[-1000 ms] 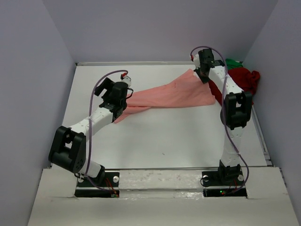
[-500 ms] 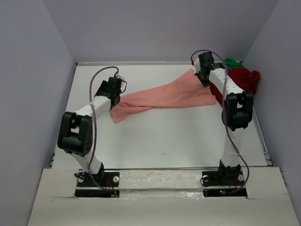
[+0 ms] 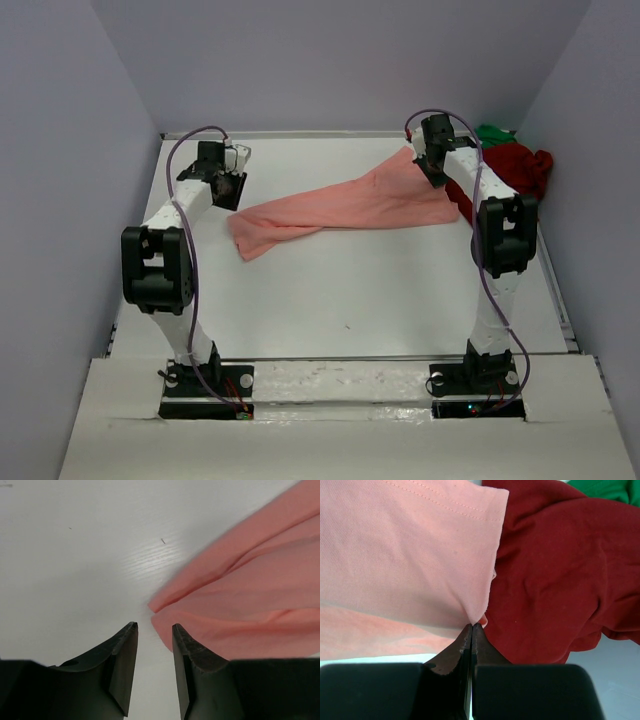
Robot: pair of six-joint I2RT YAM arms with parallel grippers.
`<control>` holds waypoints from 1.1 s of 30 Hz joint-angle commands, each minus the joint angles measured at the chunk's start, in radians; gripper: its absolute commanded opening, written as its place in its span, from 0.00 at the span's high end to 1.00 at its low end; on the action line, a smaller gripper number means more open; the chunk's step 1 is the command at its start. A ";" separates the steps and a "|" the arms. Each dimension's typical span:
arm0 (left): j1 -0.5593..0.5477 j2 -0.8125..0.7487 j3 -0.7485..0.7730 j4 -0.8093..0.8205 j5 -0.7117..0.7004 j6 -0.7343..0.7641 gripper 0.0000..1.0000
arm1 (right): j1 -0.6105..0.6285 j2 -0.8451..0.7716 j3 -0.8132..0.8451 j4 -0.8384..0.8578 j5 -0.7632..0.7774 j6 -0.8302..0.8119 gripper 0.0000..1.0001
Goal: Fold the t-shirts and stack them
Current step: Flatten the tshirt out
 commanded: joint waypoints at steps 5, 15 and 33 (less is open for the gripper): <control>0.069 0.058 0.046 -0.175 0.270 -0.006 0.58 | 0.001 -0.046 -0.002 0.033 -0.007 0.002 1.00; 0.072 0.108 0.049 -0.172 0.230 -0.006 0.64 | 0.001 -0.051 -0.018 0.033 -0.016 -0.003 1.00; 0.048 0.152 0.044 -0.178 0.255 -0.011 1.00 | 0.001 -0.051 -0.018 0.030 -0.019 -0.002 1.00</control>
